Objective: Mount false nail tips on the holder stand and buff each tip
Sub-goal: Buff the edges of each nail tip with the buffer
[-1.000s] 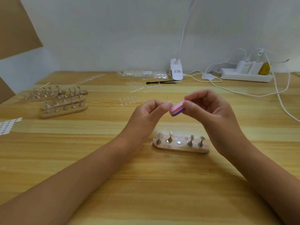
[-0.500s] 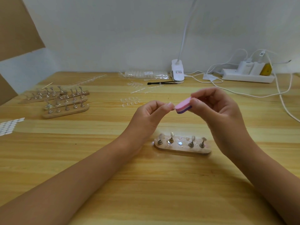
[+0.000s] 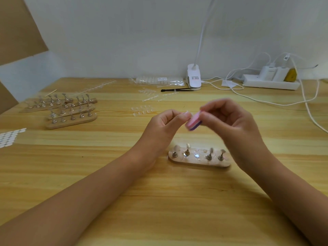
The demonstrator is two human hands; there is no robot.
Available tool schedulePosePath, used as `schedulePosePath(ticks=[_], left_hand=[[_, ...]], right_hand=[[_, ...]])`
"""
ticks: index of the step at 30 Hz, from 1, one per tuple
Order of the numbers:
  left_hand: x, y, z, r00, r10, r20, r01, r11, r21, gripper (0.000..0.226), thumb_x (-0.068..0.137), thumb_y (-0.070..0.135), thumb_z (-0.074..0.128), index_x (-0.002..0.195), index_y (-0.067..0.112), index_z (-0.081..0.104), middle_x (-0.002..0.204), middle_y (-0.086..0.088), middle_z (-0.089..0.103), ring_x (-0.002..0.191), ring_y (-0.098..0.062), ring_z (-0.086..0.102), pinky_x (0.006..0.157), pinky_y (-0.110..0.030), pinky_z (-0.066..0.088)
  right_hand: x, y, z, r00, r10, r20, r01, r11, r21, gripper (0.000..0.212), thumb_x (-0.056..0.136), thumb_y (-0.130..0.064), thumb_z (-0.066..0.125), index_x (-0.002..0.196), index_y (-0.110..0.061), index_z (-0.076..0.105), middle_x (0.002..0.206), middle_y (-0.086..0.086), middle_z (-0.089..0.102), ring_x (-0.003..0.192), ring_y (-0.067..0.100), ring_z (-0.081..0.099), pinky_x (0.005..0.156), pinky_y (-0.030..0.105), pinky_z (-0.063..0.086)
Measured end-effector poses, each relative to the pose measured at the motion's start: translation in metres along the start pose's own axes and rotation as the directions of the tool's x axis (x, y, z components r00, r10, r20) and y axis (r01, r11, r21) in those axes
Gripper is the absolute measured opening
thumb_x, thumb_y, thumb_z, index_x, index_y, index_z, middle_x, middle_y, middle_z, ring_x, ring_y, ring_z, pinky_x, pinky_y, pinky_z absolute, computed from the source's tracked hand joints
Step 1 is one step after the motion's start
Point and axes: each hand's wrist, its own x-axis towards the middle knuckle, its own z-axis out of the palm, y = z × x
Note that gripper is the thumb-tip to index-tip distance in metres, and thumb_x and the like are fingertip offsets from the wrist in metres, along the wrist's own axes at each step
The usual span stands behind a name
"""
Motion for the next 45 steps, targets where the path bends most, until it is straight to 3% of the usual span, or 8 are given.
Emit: schedulePosePath(ticks=[5, 12, 18, 22, 24, 27, 36, 45], left_hand=[[0.0, -0.003, -0.001, 1.0, 0.006, 0.003, -0.006, 0.999, 0.043, 0.015, 0.092, 0.036, 0.064, 0.093, 0.024, 0.072, 0.105, 0.016, 0.073, 0.1, 0.01, 0.062, 0.076, 0.002, 0.038], [0.001, -0.002, 0.0, 1.0, -0.007, -0.002, 0.007, 0.999, 0.041, 0.015, 0.094, 0.033, 0.062, 0.091, 0.021, 0.071, 0.099, 0.01, 0.074, 0.095, 0.005, 0.064, 0.076, 0.0, 0.04], [-0.001, 0.0, 0.0, 0.999, -0.021, 0.032, 0.019, 0.998, 0.061, 0.017, 0.094, 0.032, 0.06, 0.094, 0.021, 0.073, 0.104, 0.018, 0.073, 0.098, 0.016, 0.061, 0.073, 0.006, 0.036], [-0.002, -0.001, -0.001, 0.995, -0.005, 0.099, -0.014, 0.983, 0.182, 0.02, 0.094, 0.036, 0.06, 0.094, 0.021, 0.073, 0.106, 0.015, 0.071, 0.107, 0.006, 0.06, 0.08, -0.003, 0.043], [-0.004, -0.006, 0.001, 0.988, 0.016, 0.156, -0.074, 0.925, 0.372, 0.017, 0.091, 0.039, 0.064, 0.091, 0.025, 0.074, 0.105, 0.018, 0.065, 0.117, -0.005, 0.051, 0.091, -0.022, 0.047], [-0.008, -0.011, 0.004, 0.968, 0.071, 0.242, -0.212, 0.75, 0.627, 0.012, 0.089, 0.044, 0.067, 0.093, 0.034, 0.073, 0.107, 0.022, 0.059, 0.122, -0.005, 0.037, 0.109, -0.039, 0.031], [-0.014, -0.003, -0.001, 0.861, 0.28, 0.424, -0.506, 0.387, 0.771, 0.03, 0.088, 0.05, 0.056, 0.093, 0.031, 0.079, 0.099, 0.018, 0.068, 0.122, -0.01, 0.046, 0.115, -0.048, 0.018], [-0.016, 0.005, 0.0, 0.849, 0.267, 0.457, -0.524, 0.313, 0.792, 0.033, 0.089, 0.049, 0.054, 0.087, 0.028, 0.08, 0.096, 0.017, 0.069, 0.118, -0.01, 0.05, 0.117, -0.047, 0.018]], right_hand=[[0.006, -0.009, -0.019, 0.967, -0.043, -0.252, 0.086, 0.984, 0.159, 0.01, 0.091, -0.008, 0.06, 0.096, -0.016, 0.062, 0.091, -0.002, 0.065, 0.093, 0.017, 0.063, 0.094, 0.031, 0.053], [-0.001, -0.01, -0.008, 0.99, -0.057, 0.131, 0.068, 0.995, -0.08, 0.01, 0.086, -0.014, 0.067, 0.096, -0.013, 0.066, 0.088, 0.006, 0.072, 0.086, 0.02, 0.069, 0.082, 0.03, 0.056], [0.01, -0.008, -0.026, 0.972, 0.001, -0.236, 0.044, 0.982, 0.185, 0.011, 0.094, -0.009, 0.059, 0.1, -0.017, 0.065, 0.092, -0.003, 0.065, 0.091, 0.013, 0.064, 0.091, 0.027, 0.053], [0.012, -0.004, -0.032, 0.963, 0.074, -0.258, -0.013, 0.973, 0.23, 0.014, 0.096, -0.011, 0.057, 0.106, -0.018, 0.064, 0.096, -0.003, 0.063, 0.091, 0.008, 0.062, 0.084, 0.02, 0.05], [0.011, -0.003, -0.027, 0.971, 0.088, -0.221, -0.044, 0.98, 0.196, 0.013, 0.096, -0.011, 0.057, 0.105, -0.018, 0.064, 0.095, -0.003, 0.062, 0.09, 0.008, 0.062, 0.083, 0.021, 0.051], [0.009, -0.002, -0.021, 0.979, 0.087, -0.185, -0.067, 0.991, 0.111, 0.012, 0.096, -0.013, 0.058, 0.102, -0.018, 0.065, 0.09, -0.007, 0.065, 0.091, 0.009, 0.063, 0.082, 0.021, 0.052], [0.01, -0.006, -0.022, 0.979, 0.109, -0.175, -0.087, 0.988, 0.126, 0.011, 0.096, -0.011, 0.057, 0.099, -0.016, 0.065, 0.089, -0.004, 0.063, 0.088, 0.009, 0.062, 0.082, 0.022, 0.054], [0.011, -0.005, -0.022, 0.98, 0.12, -0.158, -0.101, 0.988, 0.121, 0.01, 0.095, -0.014, 0.056, 0.099, -0.016, 0.065, 0.09, -0.002, 0.064, 0.087, 0.01, 0.062, 0.077, 0.02, 0.053]])
